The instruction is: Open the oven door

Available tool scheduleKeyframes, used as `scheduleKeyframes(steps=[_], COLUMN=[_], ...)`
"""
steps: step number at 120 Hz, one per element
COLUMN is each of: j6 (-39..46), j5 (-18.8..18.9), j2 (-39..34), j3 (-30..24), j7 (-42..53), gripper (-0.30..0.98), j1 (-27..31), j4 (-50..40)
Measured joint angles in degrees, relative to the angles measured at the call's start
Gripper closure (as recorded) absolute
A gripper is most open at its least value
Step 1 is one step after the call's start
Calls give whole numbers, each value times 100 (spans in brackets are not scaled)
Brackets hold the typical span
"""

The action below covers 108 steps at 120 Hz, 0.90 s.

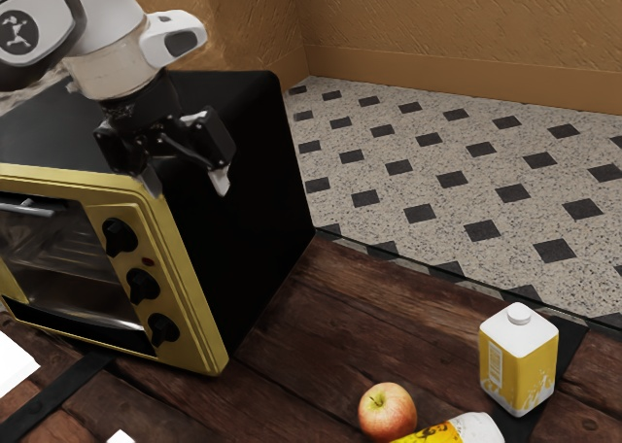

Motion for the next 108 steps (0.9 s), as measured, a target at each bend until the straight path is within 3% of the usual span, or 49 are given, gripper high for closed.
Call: scheduleKeyframes(steps=[9,19,27,37,52,66,85,108], j6=[-60,-52,9,265,838,1209,1569,1499], j5=[60,96,191,307,384,393,256,188], j2=[-236,-1438,-2349,-2604,-3163,-3209,-2877,-2964], j3=[68,71,72,74,95,121,-197,-456], j7=[-1252,-2472,-3333,-4280,-5476,-6391,-7310,-7719], gripper=[0,0,0,0,0,0,0,0], j1=[-152,-182,326,1224,1786,2154,3243,3702], j4=[-86,-988,-1545,-1941,-2666,-2817,-2816,-2987])
